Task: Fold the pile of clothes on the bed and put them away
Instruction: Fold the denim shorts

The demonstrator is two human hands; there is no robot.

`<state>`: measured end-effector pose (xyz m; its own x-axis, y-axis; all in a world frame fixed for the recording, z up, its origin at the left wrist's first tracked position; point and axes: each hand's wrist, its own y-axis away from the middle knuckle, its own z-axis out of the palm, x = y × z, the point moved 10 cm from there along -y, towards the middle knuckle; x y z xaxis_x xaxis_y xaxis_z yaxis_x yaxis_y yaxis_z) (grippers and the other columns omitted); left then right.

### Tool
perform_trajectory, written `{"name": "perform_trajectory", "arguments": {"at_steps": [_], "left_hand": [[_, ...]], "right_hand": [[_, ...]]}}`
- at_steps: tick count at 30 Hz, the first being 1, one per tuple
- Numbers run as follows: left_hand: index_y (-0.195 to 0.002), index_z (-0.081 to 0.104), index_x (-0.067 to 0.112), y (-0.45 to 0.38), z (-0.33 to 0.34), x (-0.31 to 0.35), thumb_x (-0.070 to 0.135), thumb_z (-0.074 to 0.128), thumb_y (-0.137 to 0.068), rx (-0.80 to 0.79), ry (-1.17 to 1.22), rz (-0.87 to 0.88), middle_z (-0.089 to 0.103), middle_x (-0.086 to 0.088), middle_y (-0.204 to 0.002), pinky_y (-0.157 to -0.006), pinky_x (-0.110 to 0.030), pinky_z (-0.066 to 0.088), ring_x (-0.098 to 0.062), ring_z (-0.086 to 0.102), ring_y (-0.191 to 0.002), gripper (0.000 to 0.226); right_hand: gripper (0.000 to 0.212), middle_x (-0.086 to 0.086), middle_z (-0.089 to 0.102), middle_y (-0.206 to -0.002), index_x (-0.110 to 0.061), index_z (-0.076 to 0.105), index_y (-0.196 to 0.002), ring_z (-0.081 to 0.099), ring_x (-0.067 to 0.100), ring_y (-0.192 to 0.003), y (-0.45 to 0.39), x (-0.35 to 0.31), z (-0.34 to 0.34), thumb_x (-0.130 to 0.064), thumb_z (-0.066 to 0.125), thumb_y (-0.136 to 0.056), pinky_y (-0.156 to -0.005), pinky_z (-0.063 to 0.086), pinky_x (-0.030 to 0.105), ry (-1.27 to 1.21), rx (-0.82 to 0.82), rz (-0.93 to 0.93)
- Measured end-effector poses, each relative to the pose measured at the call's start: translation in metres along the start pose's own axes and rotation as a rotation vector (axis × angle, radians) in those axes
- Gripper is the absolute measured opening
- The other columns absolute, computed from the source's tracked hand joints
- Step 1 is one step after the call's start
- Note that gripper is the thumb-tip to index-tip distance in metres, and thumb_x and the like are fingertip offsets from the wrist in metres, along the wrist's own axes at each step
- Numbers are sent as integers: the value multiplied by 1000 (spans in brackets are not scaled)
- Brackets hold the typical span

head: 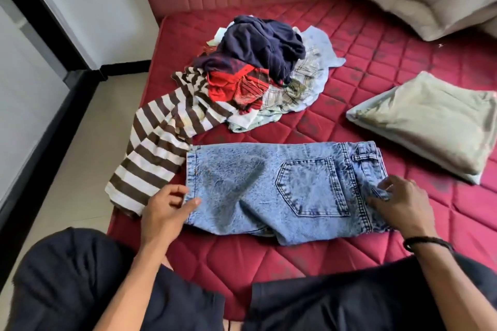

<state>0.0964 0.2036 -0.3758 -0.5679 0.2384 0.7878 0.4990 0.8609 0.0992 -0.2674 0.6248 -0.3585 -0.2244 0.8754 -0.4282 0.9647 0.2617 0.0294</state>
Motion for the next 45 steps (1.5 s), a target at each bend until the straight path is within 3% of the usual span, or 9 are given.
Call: {"name": "perform_trajectory", "arguments": {"at_steps": [4, 9, 13, 16, 21, 25, 29, 38, 45], "left_hand": [[-100, 73, 36, -2, -9, 18, 54, 84, -74, 119, 93, 98, 75, 4, -84, -67, -39, 59, -16, 71, -71, 34], [-95, 72, 30, 1, 1, 12, 56, 83, -76, 128, 68, 19, 74, 9, -85, -75, -38, 55, -19, 71, -77, 35], [-79, 67, 21, 13, -10, 19, 69, 67, -84, 192, -111, -43, 69, 3, -79, -77, -38, 46, -29, 65, -85, 48], [-66, 68, 23, 24, -9, 15, 95, 48, -74, 98, -294, -102, 67, 2, -68, -74, -38, 47, -31, 61, -76, 75], [-82, 60, 29, 30, 1, 6, 88, 68, -66, -4, -309, -133, 70, 8, -55, -77, -36, 52, -17, 68, -71, 62], [-85, 71, 11, 27, 3, 8, 24, 87, -82, -2, 148, -111, 72, -1, -58, -64, -39, 63, -23, 74, -59, 21], [-83, 67, 16, 29, 10, -10, 45, 89, -75, -58, 114, -244, 73, -1, -59, -67, -42, 65, -22, 74, -56, 38], [-89, 70, 11, 28, -3, 6, 21, 93, -74, 56, 295, -135, 75, -4, -65, -70, -39, 63, -25, 75, -64, 29], [-82, 75, 18, 23, -4, -3, 15, 86, -77, 113, 331, -183, 73, -3, -61, -77, -46, 64, -19, 72, -58, 12]], "right_hand": [[30, 17, 75, -96, -21, 69, -89, 71, 36, -91, 3, 11, -23, -18, 91, -70, -80, 56, 44, -199, 95, 89], [39, 20, 68, -112, -22, 67, -107, 63, 42, -107, 12, 28, -36, -31, 82, -72, -91, 53, 51, -101, 215, 203], [36, 13, 58, -111, -15, 69, -106, 54, 36, -105, 47, -68, -46, -42, 78, -84, -94, 42, 44, -60, 333, -395], [45, 2, 60, -107, -12, 70, -99, 56, 22, -100, 121, -142, -14, -51, 86, -81, -89, 46, 31, -158, 110, -849], [34, 0, 57, -115, -20, 64, -119, 56, 24, -94, 170, -182, 50, -46, 62, -98, -78, 53, 38, 79, -15, -1122], [25, -4, 63, -106, -20, 66, -113, 62, 24, -90, 167, -180, 39, -34, 46, -108, -75, 57, 37, 36, 78, -1071], [25, -4, 65, -107, -25, 58, -113, 69, 25, -90, 149, -162, 31, -8, 57, -95, -67, 59, 41, -58, 114, -909], [28, 5, 60, -125, -20, 70, -111, 61, 29, -103, 168, -180, 50, -42, 70, -93, -84, 55, 43, 52, 24, -1035], [24, -4, 59, -96, -23, 63, -88, 59, 25, -89, 148, -160, 41, -46, 60, -93, -71, 53, 42, 133, 111, -833]]}}
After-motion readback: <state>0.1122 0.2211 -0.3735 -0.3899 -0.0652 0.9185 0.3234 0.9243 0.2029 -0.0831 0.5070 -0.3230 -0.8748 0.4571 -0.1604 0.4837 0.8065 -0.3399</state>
